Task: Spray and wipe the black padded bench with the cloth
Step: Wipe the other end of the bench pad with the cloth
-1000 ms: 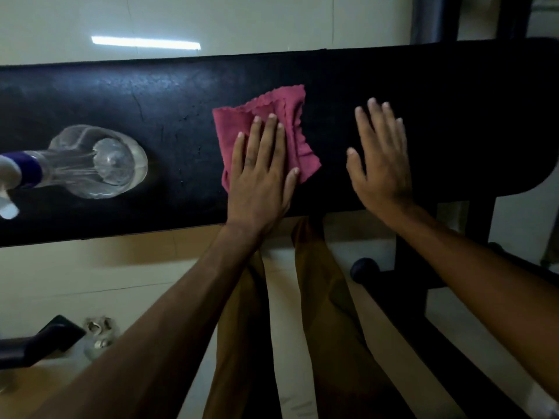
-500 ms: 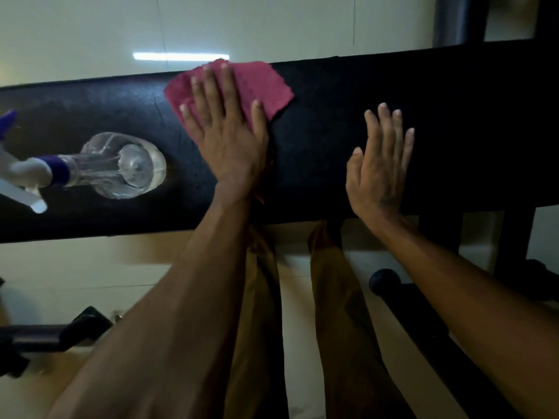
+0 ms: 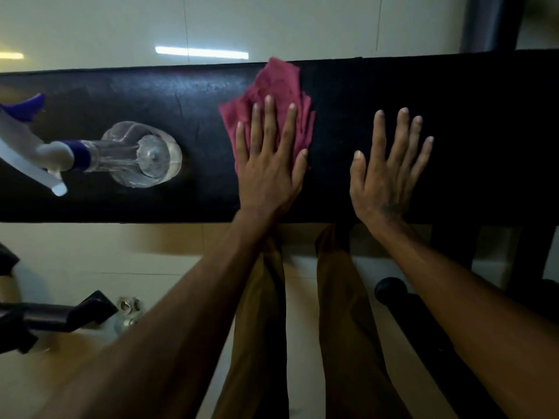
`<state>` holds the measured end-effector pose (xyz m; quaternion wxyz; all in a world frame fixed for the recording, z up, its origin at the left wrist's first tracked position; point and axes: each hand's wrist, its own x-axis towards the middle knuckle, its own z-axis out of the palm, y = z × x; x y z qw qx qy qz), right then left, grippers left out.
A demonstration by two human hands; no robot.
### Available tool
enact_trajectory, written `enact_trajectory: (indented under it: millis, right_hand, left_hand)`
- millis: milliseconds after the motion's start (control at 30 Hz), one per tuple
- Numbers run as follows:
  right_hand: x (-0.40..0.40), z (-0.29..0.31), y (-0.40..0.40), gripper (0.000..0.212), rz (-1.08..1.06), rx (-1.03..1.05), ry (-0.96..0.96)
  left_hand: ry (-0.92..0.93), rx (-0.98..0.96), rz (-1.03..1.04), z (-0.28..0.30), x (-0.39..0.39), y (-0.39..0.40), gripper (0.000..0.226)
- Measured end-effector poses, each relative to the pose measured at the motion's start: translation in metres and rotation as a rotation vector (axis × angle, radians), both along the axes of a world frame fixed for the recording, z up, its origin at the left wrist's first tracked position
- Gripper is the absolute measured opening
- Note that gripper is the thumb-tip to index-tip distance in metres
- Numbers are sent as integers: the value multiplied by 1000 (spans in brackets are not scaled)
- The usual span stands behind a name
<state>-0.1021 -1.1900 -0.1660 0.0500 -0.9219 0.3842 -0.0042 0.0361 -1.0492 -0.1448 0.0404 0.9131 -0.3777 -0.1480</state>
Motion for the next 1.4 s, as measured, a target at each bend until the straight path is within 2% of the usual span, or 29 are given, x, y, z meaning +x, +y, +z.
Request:
enact_trajectory:
  millis: [67,200,233,267,367,400,467,533,733,800,867,967,1000,1033,1100,1133,1167,1200,1300,1333,1400]
  right_hand:
    - [1,2,0,60,1,3,-2]
    - [3,5,0,58,-11,35,-41]
    - [4,6,0,56,-21,56,-77]
    - [5,6,0,55,-38,78,-114]
    - [-1,6,-6,52,-48,87,-141]
    - [-3,6,-7,51,-37,79,-126]
    - [-5,6,-9,51,-20,79,-104]
    - [-1,7,-7,53,-29,88,-104]
    - [2,6,-3,55,-44,89,-83]
    - [0,5,-4,55,-35,76,-89]
    - [-2,4,-5,55,-29,62,-91]
    - [-1,5,-6,55,-37,60,-83]
    - [-1,6,-5,55,-41,59,-79]
    - [-1,6,-5,55,-44,58,-73]
    - [0,8,-4,56,-45,66,-64]
    - [1,9,-4,56,-47,70,-63]
    - [2,9,-3,56,-47,78,-64]
    - [4,10,-3,56,-46,85,-65]
    - [4,11,-3,56,-60,86,-61]
    - [3,11,-3,56,-61,82,-61]
    - [2,11,-3,56,-53,76,-64]
  left_hand:
    - [-15,3,-32,-2,24,-4,67]
    - [3,26,314,1,25,-43,63]
    - [23,11,318,3,16,-55,64]
    - [49,-16,226,5,7,-65,65]
    - [112,-68,-294,7,-10,-71,66]
    - [113,-76,-395,6,-6,-67,66]
    - [82,-104,-418,1,5,-54,67]
    - [53,-109,-242,1,13,-32,67]
    - [80,-84,533,13,-2,27,60]
    - [75,-79,654,14,-9,14,62]
    - [52,-71,540,11,-12,3,62]
    - [38,-128,89,6,4,18,59]
    - [49,-163,62,4,14,26,59]
    - [57,-189,138,3,21,30,58]
    - [32,-162,461,3,24,25,58]
    - [11,-121,554,4,21,16,58]
    - [-6,-87,534,6,16,8,59]
    - [-1,-84,402,6,10,4,61]
    - [68,-149,-223,6,2,10,61]
    - [73,-154,-326,4,4,16,60]
    - [36,-185,-272,-1,7,23,57]
